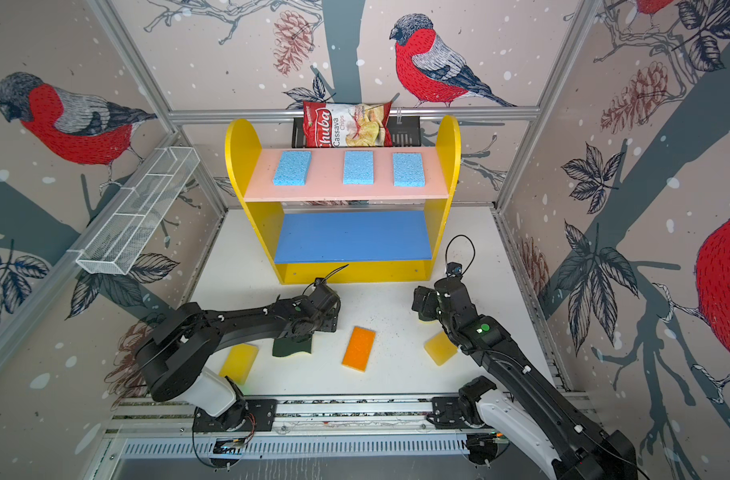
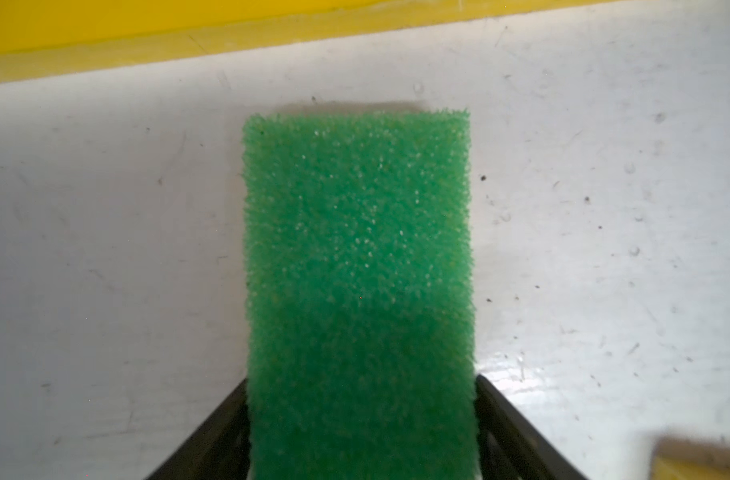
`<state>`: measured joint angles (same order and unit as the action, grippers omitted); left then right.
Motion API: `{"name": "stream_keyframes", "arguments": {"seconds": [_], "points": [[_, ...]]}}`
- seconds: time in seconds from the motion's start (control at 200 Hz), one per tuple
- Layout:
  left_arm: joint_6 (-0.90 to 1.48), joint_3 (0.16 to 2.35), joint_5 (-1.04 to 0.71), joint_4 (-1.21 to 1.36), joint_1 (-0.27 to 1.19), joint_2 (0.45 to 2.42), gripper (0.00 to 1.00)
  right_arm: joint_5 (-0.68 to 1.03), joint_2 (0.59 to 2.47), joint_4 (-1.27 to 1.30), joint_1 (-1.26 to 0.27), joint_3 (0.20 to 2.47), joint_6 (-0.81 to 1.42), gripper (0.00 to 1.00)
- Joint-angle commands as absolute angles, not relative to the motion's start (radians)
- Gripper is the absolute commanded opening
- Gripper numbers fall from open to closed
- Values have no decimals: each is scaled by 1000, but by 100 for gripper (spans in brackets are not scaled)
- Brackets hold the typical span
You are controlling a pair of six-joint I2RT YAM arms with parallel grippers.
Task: Place and organize the cleaning sponges onto the shelf
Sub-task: 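Lift the green-and-yellow sponge with the left gripper toward the blue shelf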
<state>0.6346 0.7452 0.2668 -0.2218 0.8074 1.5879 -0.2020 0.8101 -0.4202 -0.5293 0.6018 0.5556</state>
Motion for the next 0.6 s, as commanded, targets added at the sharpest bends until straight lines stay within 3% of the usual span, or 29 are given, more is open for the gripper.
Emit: {"name": "stream_keyframes", "arguments": {"seconds": [0.0, 0.595], "points": [[674, 735, 250, -240, 817, 1598, 73, -202, 804, -404, -528, 600, 565, 100], [752, 783, 267, -256, 858, 1385, 64, -201, 777, -407, -529, 597, 566, 100]]}}
